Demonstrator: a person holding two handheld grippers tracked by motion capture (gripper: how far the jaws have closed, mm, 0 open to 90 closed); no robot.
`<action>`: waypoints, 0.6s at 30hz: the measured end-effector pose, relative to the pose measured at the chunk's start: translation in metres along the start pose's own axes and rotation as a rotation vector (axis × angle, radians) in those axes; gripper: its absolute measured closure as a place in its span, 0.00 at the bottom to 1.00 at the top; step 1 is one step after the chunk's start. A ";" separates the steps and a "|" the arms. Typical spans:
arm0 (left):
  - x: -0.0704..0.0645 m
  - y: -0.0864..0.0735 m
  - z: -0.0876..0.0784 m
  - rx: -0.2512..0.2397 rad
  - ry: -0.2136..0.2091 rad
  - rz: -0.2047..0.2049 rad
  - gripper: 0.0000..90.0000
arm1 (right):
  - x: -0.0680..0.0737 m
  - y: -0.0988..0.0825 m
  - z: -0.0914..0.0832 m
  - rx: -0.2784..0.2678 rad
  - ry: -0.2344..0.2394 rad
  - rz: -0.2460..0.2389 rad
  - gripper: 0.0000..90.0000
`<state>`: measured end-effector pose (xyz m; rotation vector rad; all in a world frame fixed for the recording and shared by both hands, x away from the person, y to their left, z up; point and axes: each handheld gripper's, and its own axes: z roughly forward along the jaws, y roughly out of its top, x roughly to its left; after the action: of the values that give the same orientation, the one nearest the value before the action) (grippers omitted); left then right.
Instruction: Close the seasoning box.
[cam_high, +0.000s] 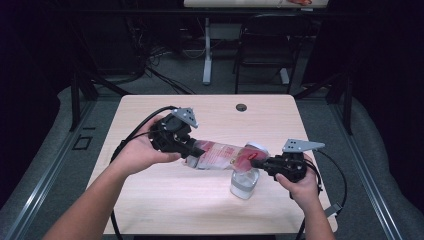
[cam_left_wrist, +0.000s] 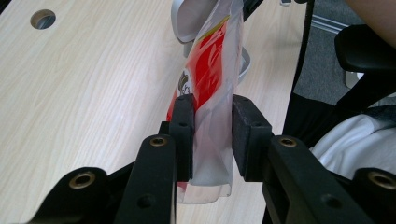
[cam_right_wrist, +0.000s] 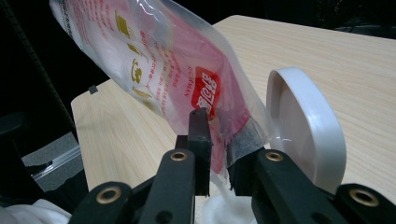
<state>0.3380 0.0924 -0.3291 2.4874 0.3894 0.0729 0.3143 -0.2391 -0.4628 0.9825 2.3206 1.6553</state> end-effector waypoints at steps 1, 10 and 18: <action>0.000 0.000 0.000 0.000 0.000 0.000 0.80 | 0.000 0.000 0.000 0.000 0.000 0.000 0.91; 0.000 0.001 0.000 0.001 -0.001 0.002 0.80 | 0.000 0.000 0.000 -0.001 0.002 0.002 0.91; 0.000 0.001 0.000 -0.003 -0.001 0.002 0.80 | -0.001 0.000 0.000 0.009 -0.003 -0.003 0.91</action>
<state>0.3383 0.0915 -0.3278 2.4844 0.3865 0.0732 0.3147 -0.2395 -0.4635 0.9822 2.3283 1.6435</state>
